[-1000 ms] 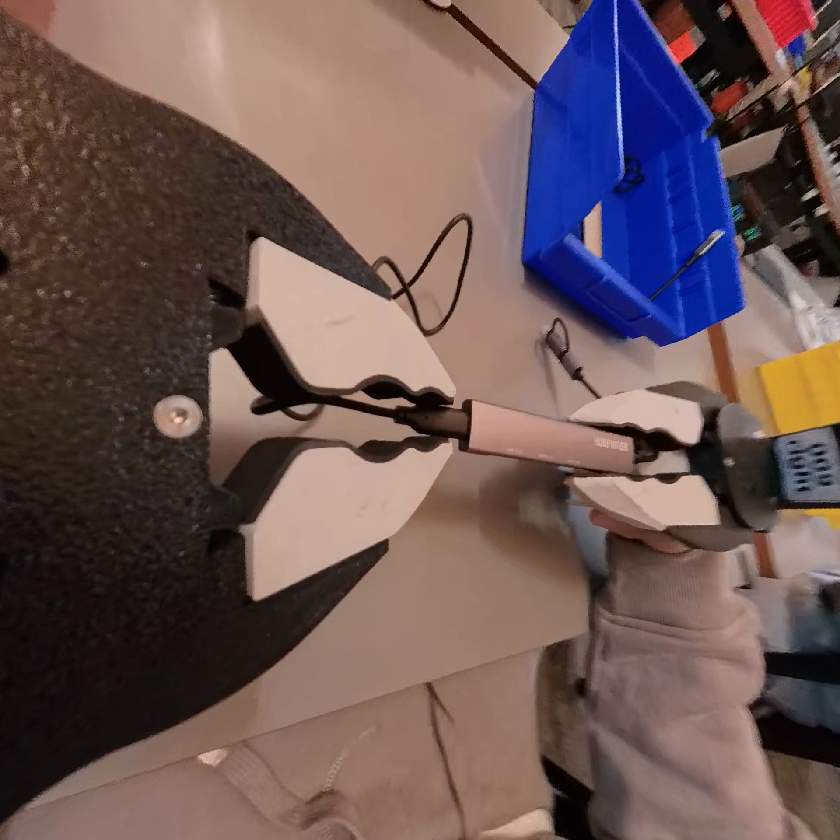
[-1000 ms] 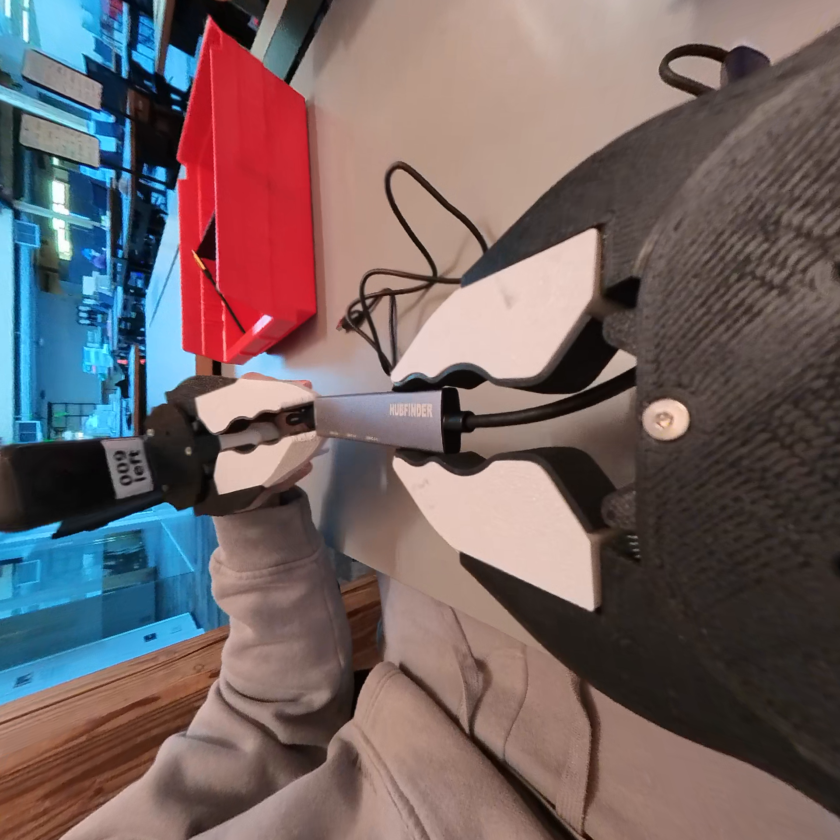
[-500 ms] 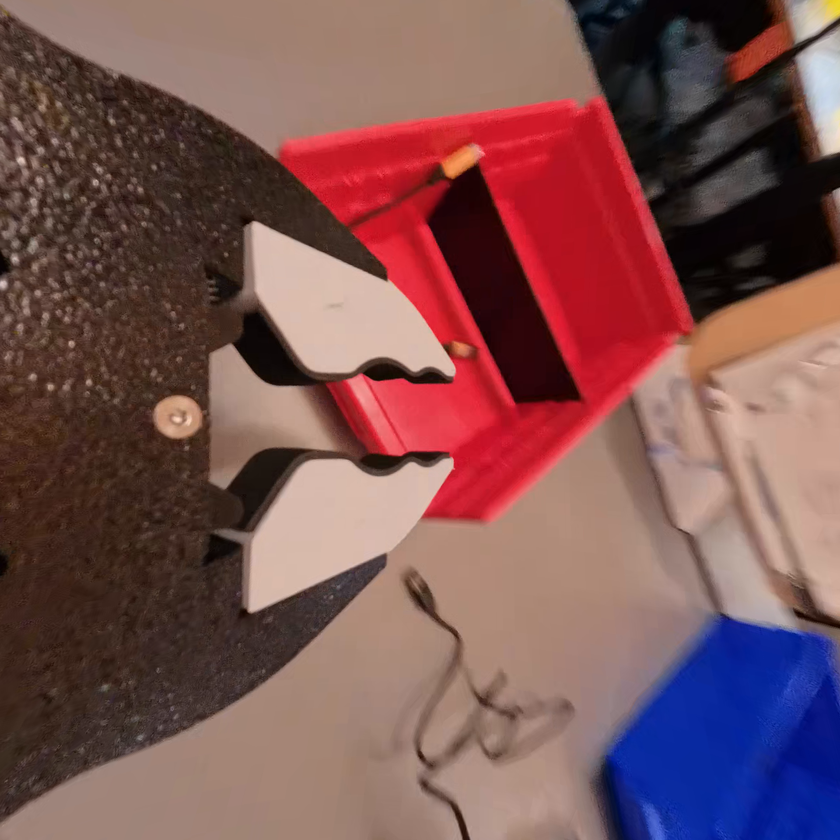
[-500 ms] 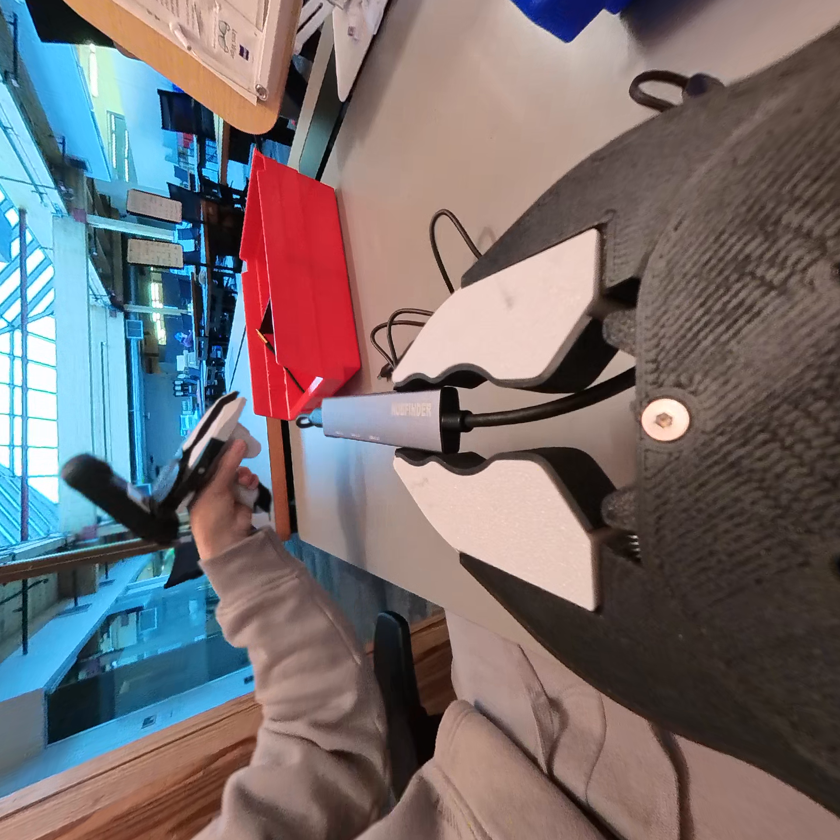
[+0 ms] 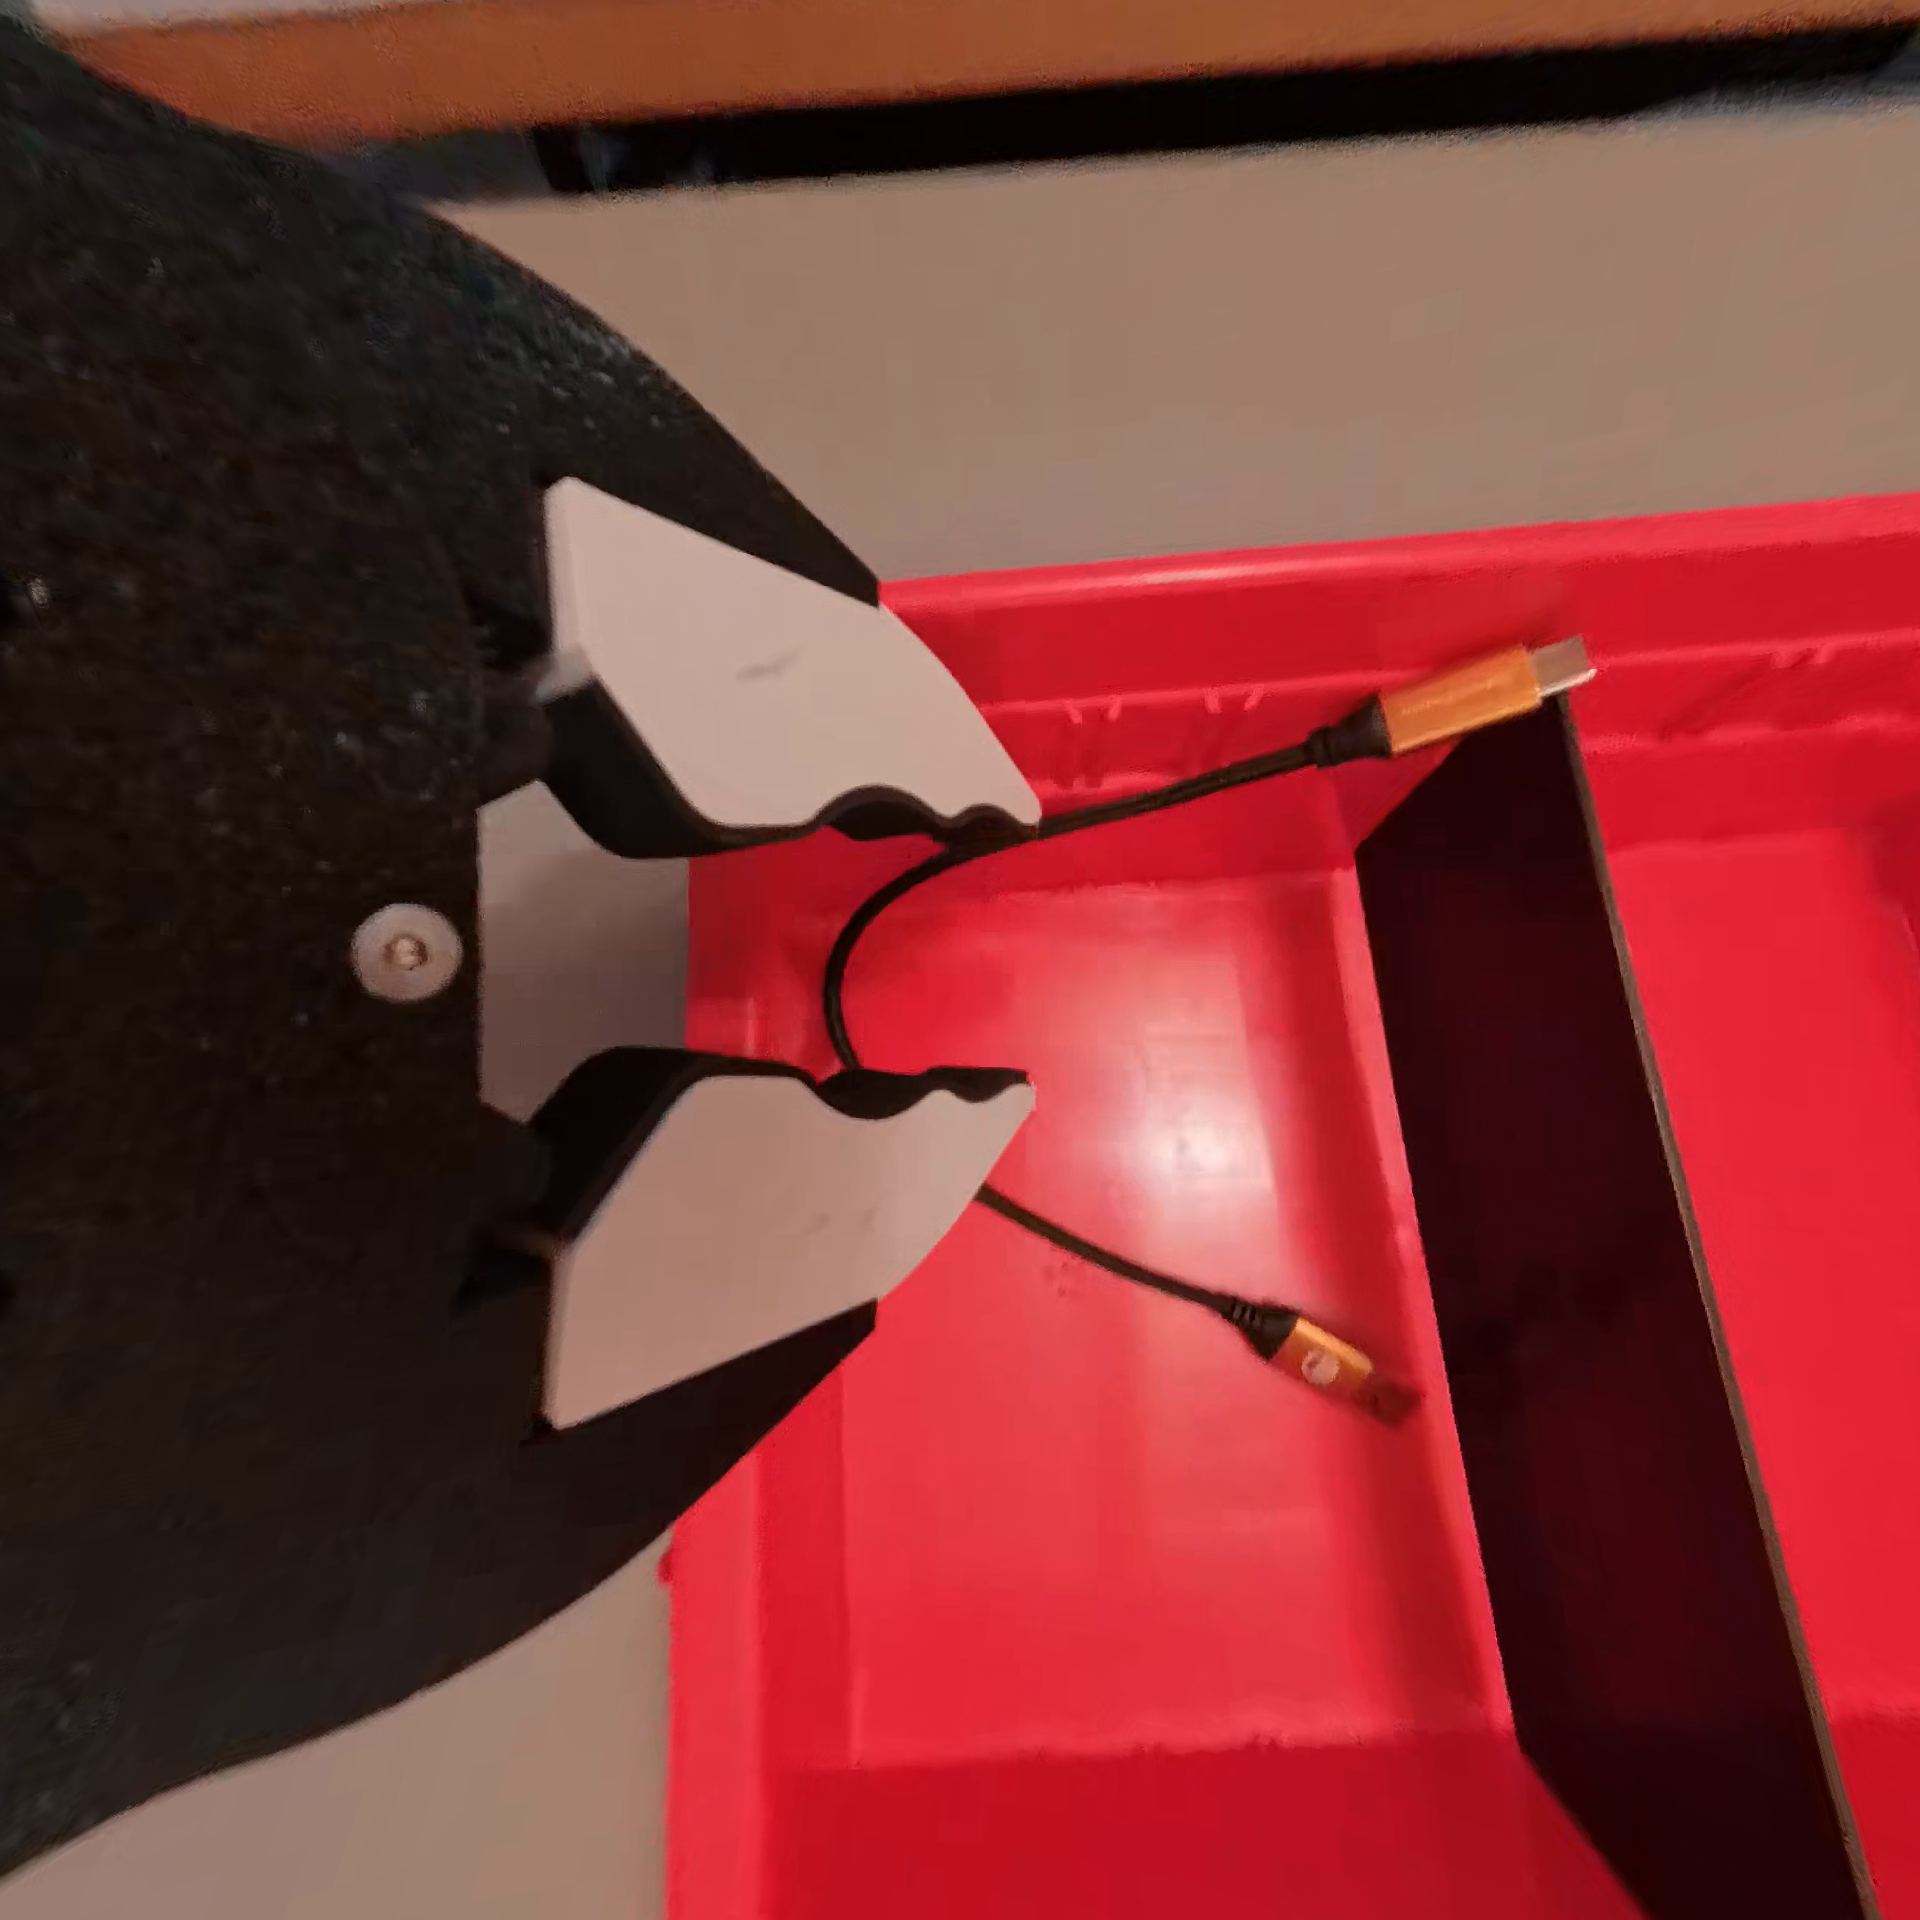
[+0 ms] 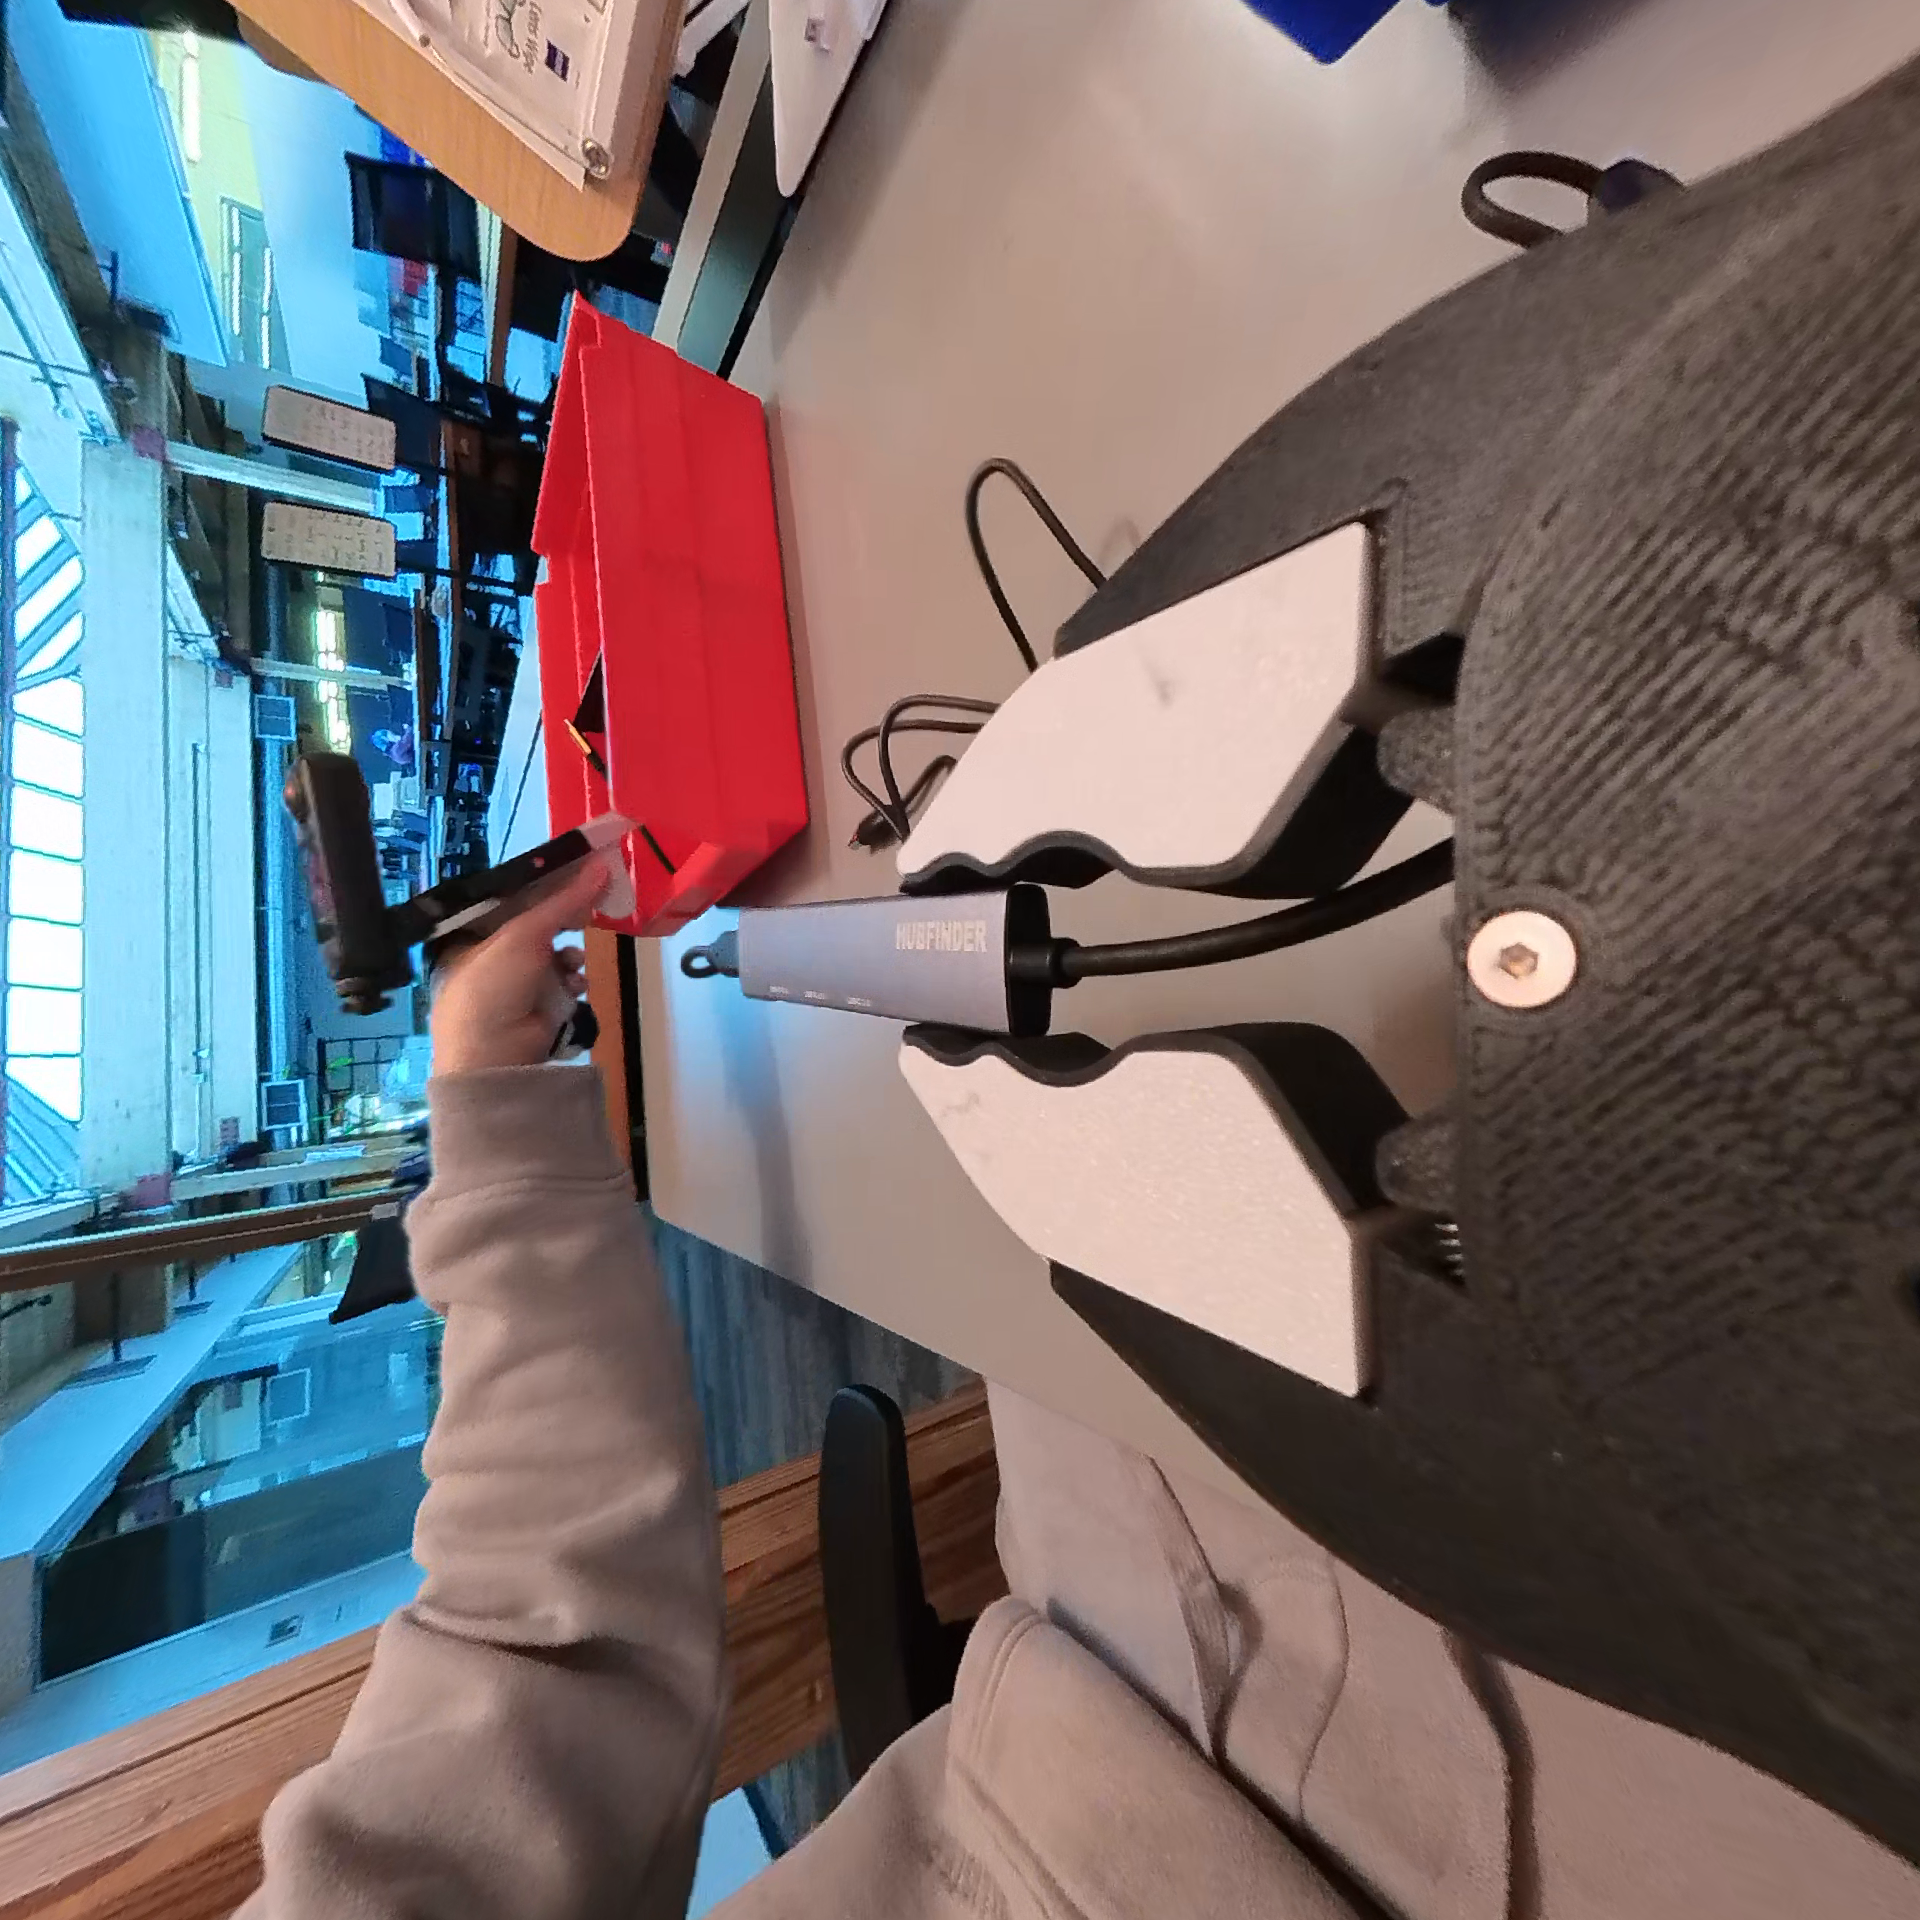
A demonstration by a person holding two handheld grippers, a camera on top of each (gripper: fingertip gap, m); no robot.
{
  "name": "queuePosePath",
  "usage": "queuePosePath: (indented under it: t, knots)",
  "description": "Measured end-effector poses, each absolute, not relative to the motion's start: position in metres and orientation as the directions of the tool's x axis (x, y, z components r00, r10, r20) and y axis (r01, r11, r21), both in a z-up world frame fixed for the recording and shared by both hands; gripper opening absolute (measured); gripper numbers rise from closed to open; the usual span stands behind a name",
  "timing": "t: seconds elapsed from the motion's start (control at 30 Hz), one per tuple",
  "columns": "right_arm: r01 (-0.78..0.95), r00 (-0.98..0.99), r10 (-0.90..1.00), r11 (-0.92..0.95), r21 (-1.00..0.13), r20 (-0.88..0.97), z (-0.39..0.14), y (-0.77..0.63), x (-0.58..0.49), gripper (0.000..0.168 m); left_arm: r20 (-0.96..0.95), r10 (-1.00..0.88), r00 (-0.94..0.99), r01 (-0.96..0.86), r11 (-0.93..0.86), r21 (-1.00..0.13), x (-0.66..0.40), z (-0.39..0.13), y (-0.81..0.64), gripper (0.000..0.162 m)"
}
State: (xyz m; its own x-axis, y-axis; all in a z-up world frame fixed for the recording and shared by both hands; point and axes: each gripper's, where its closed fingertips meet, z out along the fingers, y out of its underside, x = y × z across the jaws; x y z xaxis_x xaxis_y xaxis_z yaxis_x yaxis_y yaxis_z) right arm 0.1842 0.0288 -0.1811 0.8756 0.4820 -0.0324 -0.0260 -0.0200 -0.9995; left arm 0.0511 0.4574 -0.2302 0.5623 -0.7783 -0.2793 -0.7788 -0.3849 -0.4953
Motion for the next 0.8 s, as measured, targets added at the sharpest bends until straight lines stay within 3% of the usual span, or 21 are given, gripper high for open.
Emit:
queuePosePath:
  t: [0.03,0.2,0.33,0.57,0.7,0.77,0.8]
  knots:
    - [-0.035,0.875,0.483,-0.014,-0.999,-0.038,-0.180,0.028,0.185,0.024,-0.343,-0.764,0.546,-0.795,-0.345,-0.499,0.053,-0.226,0.461,0.040]
    - [-0.074,0.870,0.489,0.015,-0.997,-0.057,-0.175,0.025,0.189,0.024,-0.591,-0.653,0.473,-0.818,-0.077,-0.570,0.075,-0.182,0.493,0.056]
    - [-0.076,0.868,0.494,0.020,-0.997,-0.057,-0.174,0.024,0.188,0.024,-0.748,-0.581,0.321,-0.907,0.038,-0.419,0.084,-0.173,0.516,0.071]
    - [-0.086,0.860,0.506,0.014,-0.996,-0.067,-0.174,0.024,0.188,0.024,-0.799,-0.557,0.224,-0.973,-0.077,-0.219,0.073,-0.204,0.544,0.079]
    - [-0.107,0.858,0.508,0.033,-0.994,-0.076,-0.171,0.022,0.190,0.024,-0.804,-0.542,0.245,-0.969,-0.122,-0.213,0.072,-0.207,0.550,0.061]
    - [-0.120,0.857,0.509,0.041,-0.992,-0.083,-0.170,0.021,0.192,0.024,-0.804,-0.538,0.254,-0.965,-0.084,-0.249,0.079,-0.200,0.547,0.031]
    - [-0.126,0.856,0.510,0.045,-0.991,-0.086,-0.169,0.020,0.192,0.024,-0.805,-0.538,0.250,-0.964,-0.061,-0.259,0.083,-0.195,0.545,0.024]
